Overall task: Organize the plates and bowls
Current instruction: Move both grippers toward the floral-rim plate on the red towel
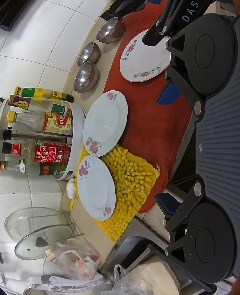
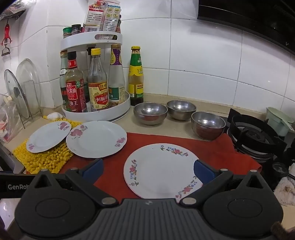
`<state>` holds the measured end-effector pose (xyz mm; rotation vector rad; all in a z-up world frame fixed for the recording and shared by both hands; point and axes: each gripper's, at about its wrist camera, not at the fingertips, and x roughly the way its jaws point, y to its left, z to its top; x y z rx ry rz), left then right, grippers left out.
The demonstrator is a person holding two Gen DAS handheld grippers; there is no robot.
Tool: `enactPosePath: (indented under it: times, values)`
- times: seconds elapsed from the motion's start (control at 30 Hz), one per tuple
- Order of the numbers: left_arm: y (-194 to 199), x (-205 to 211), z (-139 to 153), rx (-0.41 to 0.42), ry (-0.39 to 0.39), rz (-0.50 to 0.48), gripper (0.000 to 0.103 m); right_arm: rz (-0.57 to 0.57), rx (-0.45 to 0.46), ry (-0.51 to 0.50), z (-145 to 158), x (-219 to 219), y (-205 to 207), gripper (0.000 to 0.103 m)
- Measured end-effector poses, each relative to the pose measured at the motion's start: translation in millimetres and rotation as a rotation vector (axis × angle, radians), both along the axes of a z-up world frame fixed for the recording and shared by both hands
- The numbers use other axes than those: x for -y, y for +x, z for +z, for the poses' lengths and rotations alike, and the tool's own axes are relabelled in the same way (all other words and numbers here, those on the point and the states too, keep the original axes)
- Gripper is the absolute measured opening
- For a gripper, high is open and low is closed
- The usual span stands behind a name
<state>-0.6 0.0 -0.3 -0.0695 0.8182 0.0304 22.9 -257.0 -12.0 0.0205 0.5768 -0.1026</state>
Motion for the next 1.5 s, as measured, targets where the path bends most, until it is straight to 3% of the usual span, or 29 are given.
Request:
enactPosePath:
  times: [0.9,1.23,1.5]
  values:
    - [4.8,-11.7,-3.1,-0.023,-0.027,0.010,0.098,0.000,-0.023,0.003,-3.1,-9.8,5.4,0.100]
    - [20.4,-12.4,-10.4,-0.031,-0.070,0.022,0.096,0.030,-0.042,-0.012,-8.8,-12.5,19.3,0.100]
    - [44.5,19.5,-14.8,0.007,-0.043,-0.085,0.096,0.042,-0.029,-0.023,-10.4,7.0,41.2,0.100]
